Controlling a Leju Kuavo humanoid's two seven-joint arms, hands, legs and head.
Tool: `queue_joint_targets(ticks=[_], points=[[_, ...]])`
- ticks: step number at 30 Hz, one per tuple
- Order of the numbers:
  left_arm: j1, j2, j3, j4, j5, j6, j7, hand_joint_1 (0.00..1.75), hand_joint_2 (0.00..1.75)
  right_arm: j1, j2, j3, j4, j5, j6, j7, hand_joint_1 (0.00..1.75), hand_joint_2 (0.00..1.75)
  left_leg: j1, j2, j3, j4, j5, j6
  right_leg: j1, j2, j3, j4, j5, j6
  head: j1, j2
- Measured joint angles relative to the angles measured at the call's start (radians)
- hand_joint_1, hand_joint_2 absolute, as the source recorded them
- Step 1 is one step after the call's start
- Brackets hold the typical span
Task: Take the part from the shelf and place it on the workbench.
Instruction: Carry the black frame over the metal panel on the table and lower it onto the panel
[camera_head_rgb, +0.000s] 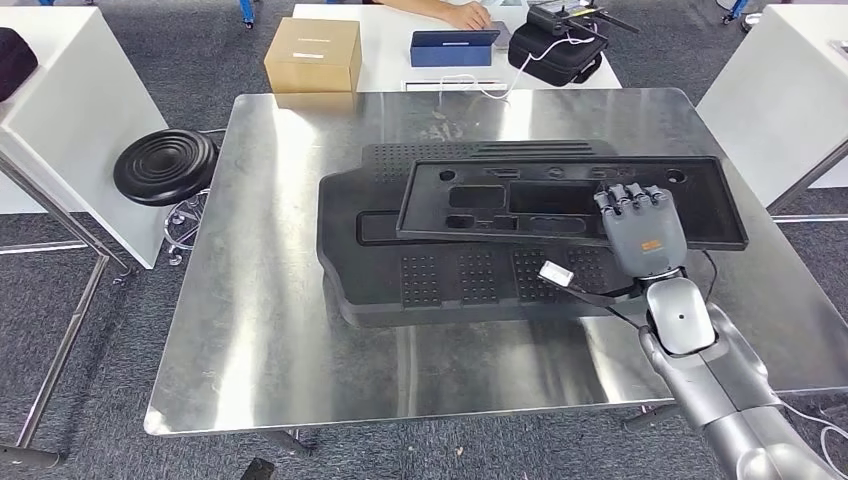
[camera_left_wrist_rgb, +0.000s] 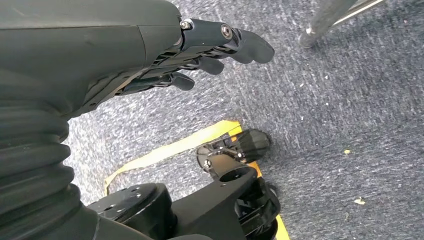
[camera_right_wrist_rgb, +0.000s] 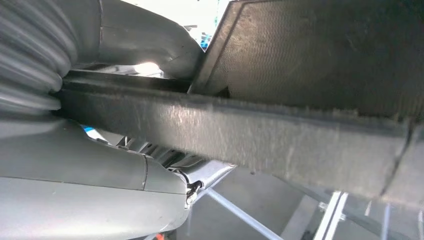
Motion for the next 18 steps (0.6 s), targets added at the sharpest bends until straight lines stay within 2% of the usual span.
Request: queue_joint_targets(ticks=[2,3,4,6,7,8,9,10,12,13,14,16,17,18], points=[[0.001,0.000,0.000,0.000,0.000,0.000,0.000,0.00,1.75,0.009,0.004,-0.009,0.007,0.000,0.000,0.000,1.75,1.75,0.000,-0.001,0.003,0.000,-0.006,0.003,-0.001,0.000,-0.084,0.122,-0.026,0.001,0.001,0.000],[0.002,0.000,0.000,0.000,-0.001,0.000,0.000,0.00,1.75,0.015,0.006,-0.011,0.010,0.000,0.000,-0.001,1.75,1.75,0.001,-0.001,0.007,0.001,-0.010,0.003,-0.003,0.000,-0.106,0.139,-0.017,0.008,0.001,0.000],[0.002,-0.001,0.000,0.000,-0.002,0.000,0.000,0.00,1.75,0.020,0.008,-0.014,0.014,0.000,-0.001,-0.001,1.75,1.75,0.001,-0.002,0.013,0.001,-0.015,0.001,-0.006,-0.001,-0.106,0.113,0.010,0.019,0.001,0.000],[0.002,-0.002,0.000,0.000,-0.002,0.000,0.001,0.00,1.75,0.025,0.010,-0.022,0.023,0.000,-0.001,0.001,1.75,1.75,0.003,-0.005,0.029,0.001,-0.028,-0.006,-0.014,-0.006,-0.057,-0.027,0.088,0.044,0.002,0.000],[0.002,-0.002,0.000,0.000,-0.003,0.000,0.001,0.00,1.75,0.024,0.010,-0.026,0.027,0.000,-0.001,0.002,1.75,1.75,0.001,-0.006,0.035,0.001,-0.035,-0.012,-0.013,-0.007,-0.028,-0.092,0.116,0.048,0.002,0.000],[0.001,-0.002,0.000,0.000,-0.003,0.000,0.001,0.00,1.75,0.023,0.011,-0.028,0.031,0.000,-0.001,0.003,1.75,1.75,-0.001,-0.007,0.040,0.001,-0.040,-0.018,-0.012,-0.007,-0.007,-0.134,0.131,0.044,0.002,0.000],[0.001,-0.001,0.000,0.000,-0.003,0.000,0.001,0.00,1.75,0.023,0.012,-0.030,0.034,0.000,-0.001,0.004,1.75,1.75,-0.004,-0.007,0.042,0.000,-0.045,-0.024,-0.009,-0.006,0.003,-0.151,0.132,0.035,0.003,0.000],[0.001,-0.001,0.000,0.000,-0.003,0.000,0.002,0.00,1.75,0.023,0.013,-0.031,0.038,0.000,-0.002,0.005,1.75,1.75,-0.005,-0.007,0.044,-0.001,-0.048,-0.028,-0.005,-0.002,0.007,-0.151,0.128,0.025,0.002,0.000],[0.001,-0.001,0.000,0.000,-0.004,0.000,0.002,0.00,1.75,0.025,0.014,-0.034,0.043,0.000,-0.002,0.010,1.75,1.75,-0.002,-0.005,0.046,0.004,-0.058,-0.036,-0.010,-0.001,0.014,-0.150,0.122,0.009,0.002,0.000],[0.000,-0.001,0.000,0.000,-0.005,0.000,0.003,0.00,1.75,0.024,0.014,-0.035,0.045,0.000,-0.002,0.015,1.75,1.75,-0.001,-0.003,0.040,0.025,-0.070,-0.041,-0.013,-0.001,0.021,-0.151,0.118,0.001,0.000,0.000],[0.000,-0.001,0.000,-0.001,-0.006,0.000,0.003,0.00,1.75,0.024,0.014,-0.036,0.048,0.000,-0.002,0.019,1.75,1.75,0.000,0.000,0.021,0.068,-0.090,-0.045,-0.015,-0.001,0.030,-0.152,0.114,-0.007,0.000,0.000],[0.001,-0.001,0.000,0.000,-0.006,0.000,0.004,0.00,1.75,0.023,0.018,-0.041,0.057,-0.001,-0.002,0.018,1.75,1.75,0.001,0.005,-0.052,0.206,-0.141,-0.050,-0.012,-0.003,0.045,-0.152,0.105,-0.019,-0.002,0.000],[0.003,-0.002,0.001,0.000,-0.006,0.001,0.005,0.00,1.75,0.024,0.023,-0.048,0.062,-0.003,-0.002,0.007,1.75,1.75,0.001,0.006,-0.090,0.266,-0.156,-0.051,-0.010,-0.002,0.051,-0.152,0.101,-0.024,-0.002,0.000],[0.004,-0.002,0.002,0.000,-0.007,0.003,0.007,0.00,1.75,0.027,0.030,-0.058,0.068,-0.007,-0.002,-0.009,1.75,1.75,0.001,0.006,-0.115,0.296,-0.153,-0.050,-0.008,-0.002,0.057,-0.152,0.096,-0.026,-0.002,0.000]])
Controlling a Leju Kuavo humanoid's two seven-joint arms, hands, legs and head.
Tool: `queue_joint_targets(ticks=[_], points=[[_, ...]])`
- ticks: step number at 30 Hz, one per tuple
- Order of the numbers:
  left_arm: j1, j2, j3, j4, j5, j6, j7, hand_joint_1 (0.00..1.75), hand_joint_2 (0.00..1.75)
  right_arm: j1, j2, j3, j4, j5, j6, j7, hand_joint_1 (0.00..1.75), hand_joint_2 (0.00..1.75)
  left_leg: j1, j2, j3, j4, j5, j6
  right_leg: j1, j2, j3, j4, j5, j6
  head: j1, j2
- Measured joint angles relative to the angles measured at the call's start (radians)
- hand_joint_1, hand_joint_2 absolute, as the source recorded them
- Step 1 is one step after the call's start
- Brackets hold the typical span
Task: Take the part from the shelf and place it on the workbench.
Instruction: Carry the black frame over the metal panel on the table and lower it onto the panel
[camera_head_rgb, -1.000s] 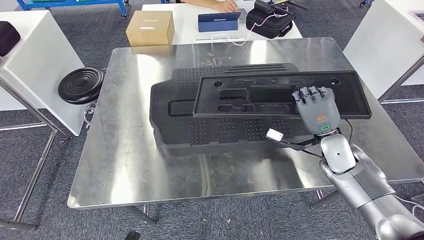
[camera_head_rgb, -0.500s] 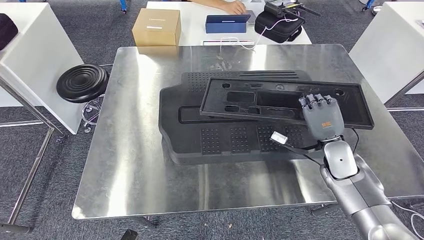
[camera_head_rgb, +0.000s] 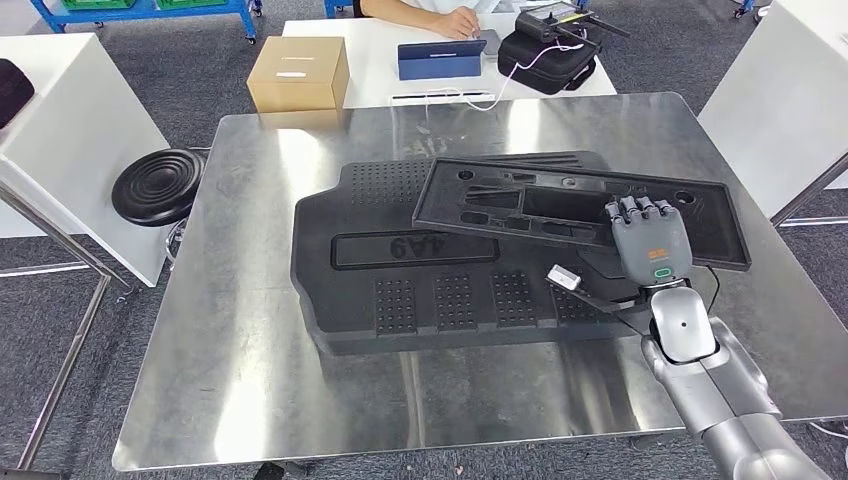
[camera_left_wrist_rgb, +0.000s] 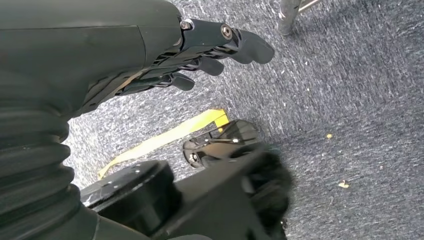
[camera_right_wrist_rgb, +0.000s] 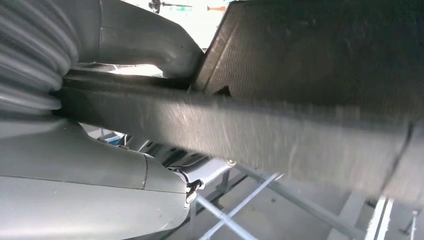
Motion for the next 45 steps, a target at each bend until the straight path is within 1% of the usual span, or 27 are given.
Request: queue_joint_targets(ticks=[1,2,3,4,5,6,7,9,12,16,19,23,25,30,32,34,36,38,40,43,45], points=[[0.001,0.000,0.002,0.000,0.000,0.003,0.002,0.00,1.75,0.003,0.008,-0.013,0.005,-0.005,0.000,-0.019,1.75,1.75,0.000,0.000,-0.005,-0.011,0.024,0.003,0.002,0.002,0.007,0.000,-0.005,-0.001,0.000,0.000],[0.001,0.000,0.004,0.000,-0.001,0.006,0.003,0.00,1.75,0.006,0.015,-0.027,0.010,-0.010,0.000,-0.036,1.75,1.75,0.000,0.000,0.008,-0.060,0.064,0.007,0.003,0.004,0.015,0.000,-0.010,0.000,0.000,0.000],[0.001,0.000,0.006,0.000,-0.002,0.009,0.003,0.00,1.75,0.009,0.022,-0.042,0.017,-0.017,0.000,-0.050,1.31,1.31,-0.001,0.000,0.034,-0.131,0.110,0.013,0.004,0.006,0.022,0.000,-0.016,0.002,0.000,0.000],[0.000,0.000,0.009,0.000,-0.004,0.011,0.002,0.00,1.75,0.010,0.029,-0.057,0.025,-0.023,0.000,-0.064,0.87,0.87,-0.003,-0.001,0.061,-0.197,0.142,0.019,0.007,0.007,0.027,0.001,-0.022,0.005,0.000,0.000],[-0.001,0.001,0.011,0.000,-0.008,0.012,0.001,0.00,1.75,0.010,0.035,-0.071,0.036,-0.031,0.000,-0.079,0.44,0.44,-0.005,-0.001,0.085,-0.247,0.161,0.023,0.010,0.009,0.029,0.002,-0.026,0.009,0.001,0.000],[-0.001,0.001,0.012,0.000,-0.012,0.013,0.000,0.00,1.75,0.010,0.040,-0.084,0.048,-0.040,0.000,-0.096,0.00,0.00,-0.005,-0.002,0.097,-0.275,0.167,0.024,0.013,0.009,0.028,0.003,-0.028,0.012,0.002,0.000],[-0.001,0.000,0.013,0.000,-0.014,0.014,-0.001,0.00,1.75,0.009,0.045,-0.096,0.062,-0.049,0.002,-0.112,0.00,0.00,-0.007,-0.002,0.102,-0.283,0.164,0.023,0.015,0.009,0.026,0.004,-0.029,0.015,0.002,0.000],[0.000,-0.001,0.015,0.000,-0.017,0.017,-0.002,0.00,1.75,0.009,0.052,-0.118,0.092,-0.073,0.016,-0.147,0.00,0.00,-0.009,-0.005,0.103,-0.288,0.166,0.020,0.014,0.008,0.025,0.002,-0.029,0.016,0.002,0.000],[0.000,-0.001,0.019,0.000,-0.017,0.015,-0.004,0.00,1.75,0.006,0.063,-0.141,0.126,-0.116,0.056,-0.185,0.00,0.00,-0.015,-0.011,0.103,-0.288,0.164,0.024,0.013,0.003,0.028,-0.004,-0.028,0.017,0.002,0.000],[-0.001,-0.002,0.024,0.000,-0.017,0.022,-0.007,0.00,0.00,-0.001,0.076,-0.155,0.147,-0.200,0.134,-0.227,0.00,0.00,-0.017,-0.012,0.103,-0.288,0.162,0.030,0.012,0.002,0.028,-0.008,-0.027,0.020,0.002,0.000],[-0.001,-0.001,0.030,0.000,-0.024,0.034,-0.008,0.00,0.00,-0.001,0.082,-0.155,0.153,-0.295,0.213,-0.266,0.00,0.00,-0.018,-0.012,0.103,-0.288,0.163,0.034,0.011,0.003,0.028,-0.008,-0.025,0.023,0.002,0.000],[0.000,-0.001,0.043,0.000,-0.027,0.041,-0.010,0.00,0.00,-0.001,0.086,-0.154,0.154,-0.432,0.360,-0.322,0.00,0.00,-0.018,-0.011,0.103,-0.288,0.165,0.037,0.012,0.002,0.028,-0.009,-0.023,0.026,0.002,0.000],[0.000,-0.001,0.047,0.000,-0.029,0.042,-0.012,0.00,0.00,0.000,0.086,-0.151,0.154,-0.497,0.417,-0.353,0.00,0.00,-0.017,-0.011,0.103,-0.288,0.166,0.037,0.012,0.002,0.028,-0.009,-0.023,0.026,0.002,0.000],[0.000,-0.001,0.056,0.000,-0.041,0.042,-0.019,0.00,0.00,0.023,0.086,-0.140,0.109,-0.673,0.509,-0.443,0.00,0.00,-0.016,-0.011,0.103,-0.288,0.166,0.037,0.014,0.003,0.028,-0.008,-0.023,0.026,0.002,0.000],[0.001,-0.001,0.059,0.000,-0.044,0.042,-0.022,0.00,0.00,0.036,0.086,-0.132,0.080,-0.703,0.524,-0.457,0.00,0.00,-0.015,-0.010,0.103,-0.288,0.166,0.037,0.015,0.003,0.028,-0.008,-0.023,0.026,0.002,0.000],[0.001,-0.001,0.064,0.000,-0.046,0.041,-0.023,0.00,0.00,0.045,0.086,-0.124,0.058,-0.720,0.527,-0.469,0.00,0.00,-0.015,-0.010,0.103,-0.288,0.166,0.037,0.015,0.003,0.028,-0.008,-0.023,0.026,0.002,0.000],[0.001,-0.001,0.067,0.000,-0.049,0.041,-0.024,0.00,0.00,0.059,0.088,-0.119,0.026,-0.740,0.509,-0.506,0.00,0.00,-0.015,-0.010,0.103,-0.288,0.166,0.037,0.015,0.003,0.028,-0.008,-0.023,0.026,0.002,0.000],[0.001,-0.001,0.068,0.000,-0.056,0.039,-0.025,0.00,0.00,0.085,0.094,-0.111,-0.030,-0.730,0.445,-0.551,0.00,0.00,-0.015,-0.010,0.103,-0.288,0.166,0.037,0.015,0.003,0.028,-0.008,-0.023,0.026,0.002,0.000],[0.000,-0.001,0.068,0.000,-0.065,0.036,-0.024,0.00,0.00,0.115,0.105,-0.093,-0.099,-0.684,0.358,-0.576,0.00,0.00,-0.015,-0.010,0.103,-0.288,0.166,0.037,0.015,0.003,0.028,-0.008,-0.023,0.026,0.002,0.000],[-0.002,-0.002,0.068,0.000,-0.078,0.033,-0.021,0.00,0.00,0.157,0.123,-0.052,-0.205,-0.609,0.264,-0.582,0.00,0.00,-0.014,-0.009,0.103,-0.288,0.166,0.037,0.015,0.003,0.028,-0.008,-0.023,0.026,0.002,0.000],[-0.003,-0.002,0.068,0.000,-0.081,0.033,-0.019,0.00,0.00,0.178,0.135,-0.027,-0.263,-0.592,0.229,-0.581,0.00,0.00,-0.014,-0.009,0.103,-0.288,0.166,0.037,0.016,0.003,0.027,-0.008,-0.024,0.025,0.002,0.000]])
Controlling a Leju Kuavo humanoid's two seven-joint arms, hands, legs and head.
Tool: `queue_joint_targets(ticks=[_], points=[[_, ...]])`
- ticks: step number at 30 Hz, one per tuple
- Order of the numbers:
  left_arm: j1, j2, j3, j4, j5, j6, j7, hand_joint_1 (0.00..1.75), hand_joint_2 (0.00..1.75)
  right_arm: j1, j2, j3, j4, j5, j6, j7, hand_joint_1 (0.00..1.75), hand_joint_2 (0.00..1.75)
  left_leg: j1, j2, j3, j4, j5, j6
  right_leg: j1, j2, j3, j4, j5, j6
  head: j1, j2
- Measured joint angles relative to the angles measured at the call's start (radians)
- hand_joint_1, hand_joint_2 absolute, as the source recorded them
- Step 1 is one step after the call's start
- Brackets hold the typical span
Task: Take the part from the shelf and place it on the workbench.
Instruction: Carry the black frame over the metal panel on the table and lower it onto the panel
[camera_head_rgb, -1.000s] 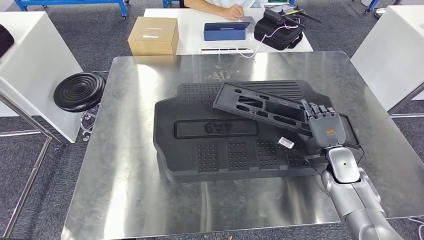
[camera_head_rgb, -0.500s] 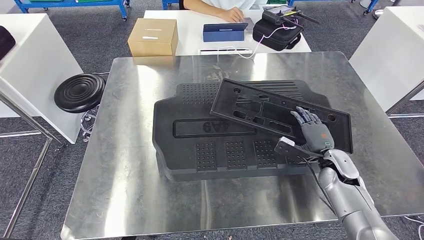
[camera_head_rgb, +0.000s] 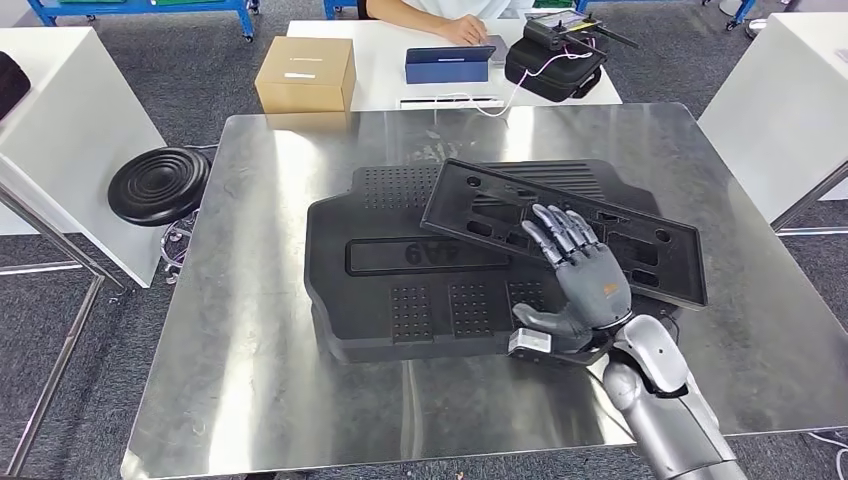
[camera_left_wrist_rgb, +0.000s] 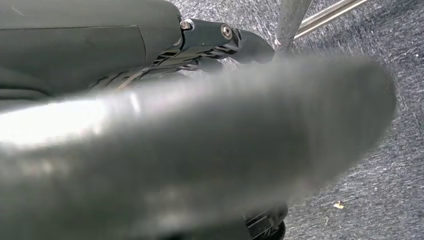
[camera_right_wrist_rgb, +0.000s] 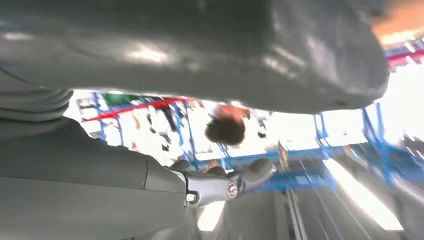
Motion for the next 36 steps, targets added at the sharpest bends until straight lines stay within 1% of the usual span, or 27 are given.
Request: queue_joint_targets(ticks=[6,8,9,11,13,16,17,19,21,24,30,36], points=[[-0.001,-0.001,0.000,0.000,-0.005,0.001,0.002,0.00,0.00,0.026,0.023,0.039,-0.095,-0.006,-0.017,0.004,0.00,0.00,0.000,0.000,0.000,0.000,0.000,0.000,0.000,0.000,0.000,0.000,0.000,0.000,0.000,0.000],[-0.001,-0.001,0.000,0.000,-0.005,0.002,0.001,0.00,0.00,0.033,0.029,0.045,-0.113,-0.064,-0.019,-0.024,0.00,0.00,0.000,0.000,0.000,0.000,0.000,0.000,0.000,0.000,0.000,0.000,0.000,0.000,0.000,0.000],[-0.001,-0.001,0.000,0.000,-0.004,0.003,0.001,0.00,0.00,0.040,0.038,0.048,-0.129,-0.133,-0.019,-0.055,0.00,0.00,0.000,0.000,0.000,0.000,0.000,0.000,0.000,0.000,0.000,0.000,0.000,0.000,0.000,0.000],[0.000,-0.001,0.002,0.000,0.000,0.007,-0.002,0.00,0.00,0.064,0.068,0.053,-0.185,-0.331,-0.002,-0.126,0.00,0.00,0.000,0.000,0.000,0.000,0.000,0.000,0.000,0.000,0.000,0.000,0.000,0.000,0.000,0.000],[0.002,-0.001,0.005,0.000,0.006,0.014,-0.008,0.00,0.00,0.099,0.109,0.061,-0.265,-0.549,0.050,-0.173,0.00,0.00,0.000,0.000,0.000,0.000,0.000,0.000,0.000,0.000,0.000,0.000,0.000,0.000,0.000,0.000],[0.009,-0.001,0.017,0.000,0.019,0.023,-0.025,0.00,0.00,0.167,0.173,0.085,-0.407,-0.879,0.189,-0.199,0.00,0.00,0.001,0.000,0.000,0.000,-0.001,-0.002,0.001,0.000,0.000,0.000,-0.002,0.000,0.000,0.000],[0.013,-0.001,0.022,0.000,0.023,0.025,-0.030,0.00,0.00,0.190,0.190,0.091,-0.452,-0.970,0.234,-0.202,0.00,0.00,0.002,0.000,0.000,0.000,-0.002,-0.002,0.001,0.000,-0.001,0.000,-0.003,0.000,0.000,0.000],[0.022,0.000,0.032,0.000,0.030,0.030,-0.039,0.00,0.00,0.233,0.217,0.096,-0.527,-1.113,0.309,-0.205,0.00,0.00,0.002,0.000,0.000,0.000,-0.003,-0.004,0.002,0.000,-0.003,0.000,-0.004,-0.001,0.000,0.000],[0.031,0.001,0.042,0.001,0.035,0.034,-0.045,0.00,0.00,0.274,0.239,0.089,-0.585,-1.202,0.358,-0.206,0.00,0.00,0.002,0.000,0.001,0.000,-0.004,-0.005,0.002,0.000,-0.008,0.000,-0.005,-0.002,0.000,0.000],[0.040,0.003,0.058,0.001,0.044,0.038,-0.054,0.00,0.00,0.328,0.265,0.065,-0.646,-1.269,0.398,-0.202,0.00,0.00,0.002,0.000,0.001,-0.001,-0.005,-0.006,0.002,0.000,-0.010,0.000,-0.006,-0.003,0.000,0.000],[0.059,0.005,0.090,0.002,0.064,0.042,-0.072,0.00,0.00,0.434,0.313,-0.008,-0.729,-1.341,0.453,-0.193,0.00,0.00,0.002,0.000,0.001,-0.001,-0.005,-0.006,0.002,0.000,-0.010,0.000,-0.006,-0.003,0.000,0.000],[0.070,0.008,0.106,0.002,0.071,0.048,-0.078,0.00,0.00,0.493,0.327,-0.052,-0.773,-1.354,0.475,-0.179,0.00,0.00,0.002,0.001,0.001,-0.001,-0.006,-0.006,0.002,0.000,-0.010,0.000,-0.006,-0.003,0.000,0.000]])
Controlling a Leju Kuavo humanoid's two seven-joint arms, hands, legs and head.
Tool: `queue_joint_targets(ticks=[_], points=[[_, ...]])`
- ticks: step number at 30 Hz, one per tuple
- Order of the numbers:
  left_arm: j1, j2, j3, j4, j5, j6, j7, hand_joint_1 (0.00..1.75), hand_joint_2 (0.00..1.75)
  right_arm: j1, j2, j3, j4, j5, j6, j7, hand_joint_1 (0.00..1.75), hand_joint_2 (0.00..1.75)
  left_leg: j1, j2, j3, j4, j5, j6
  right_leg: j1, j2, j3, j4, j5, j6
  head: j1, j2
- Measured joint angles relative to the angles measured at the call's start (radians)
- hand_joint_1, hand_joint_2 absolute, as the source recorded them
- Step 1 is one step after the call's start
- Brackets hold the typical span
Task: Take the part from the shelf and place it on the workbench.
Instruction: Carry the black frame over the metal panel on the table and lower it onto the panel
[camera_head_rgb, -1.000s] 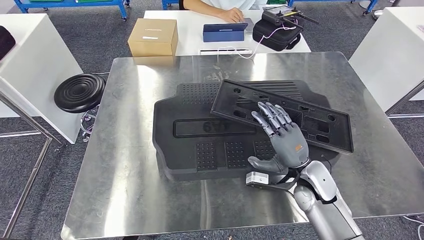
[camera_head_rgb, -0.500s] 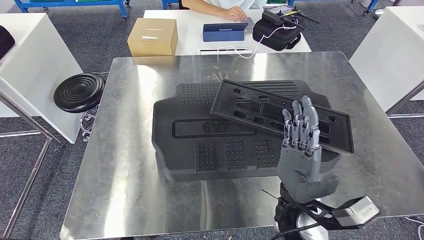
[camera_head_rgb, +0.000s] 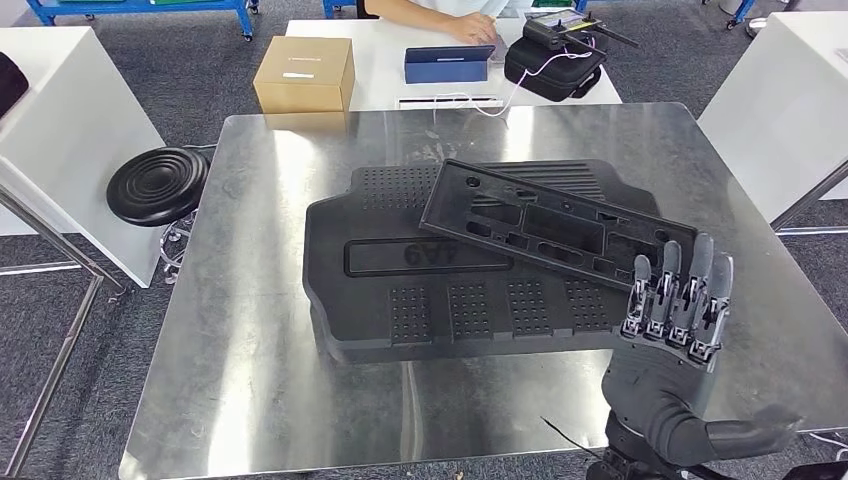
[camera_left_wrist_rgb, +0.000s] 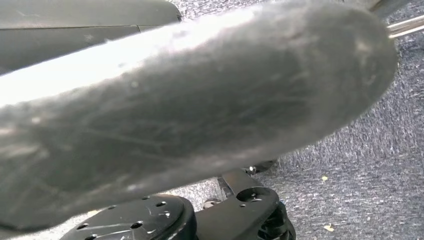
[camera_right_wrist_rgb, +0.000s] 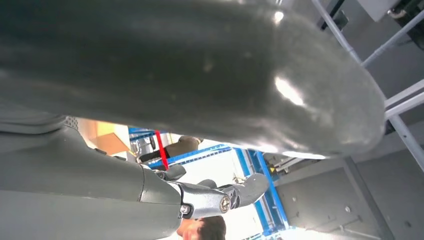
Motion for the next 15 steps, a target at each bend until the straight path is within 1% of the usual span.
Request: queue_joint_targets(ticks=[7,12,15], points=[[0.001,0.002,0.014,0.000,-0.002,-0.008,-0.004,0.00,0.00,0.025,0.005,-0.040,-0.016,-0.034,0.075,-0.008,0.00,0.00,-0.001,0.000,0.001,0.000,-0.001,0.000,-0.001,0.000,0.001,0.000,0.000,0.000,0.000,0.000],[0.002,0.007,0.021,0.000,-0.005,-0.009,-0.004,0.00,0.00,0.033,0.025,-0.093,-0.018,-0.054,0.088,-0.006,0.00,0.00,-0.004,0.000,0.001,0.001,-0.002,0.003,-0.004,0.000,0.010,-0.001,0.001,0.002,0.000,0.000],[0.002,0.010,0.024,0.000,-0.005,-0.009,-0.004,0.00,0.00,0.034,0.039,-0.116,-0.018,-0.054,0.087,-0.002,0.00,0.00,-0.008,0.000,0.001,0.002,-0.005,0.007,-0.009,0.000,0.012,-0.001,0.000,0.005,0.000,0.000]])
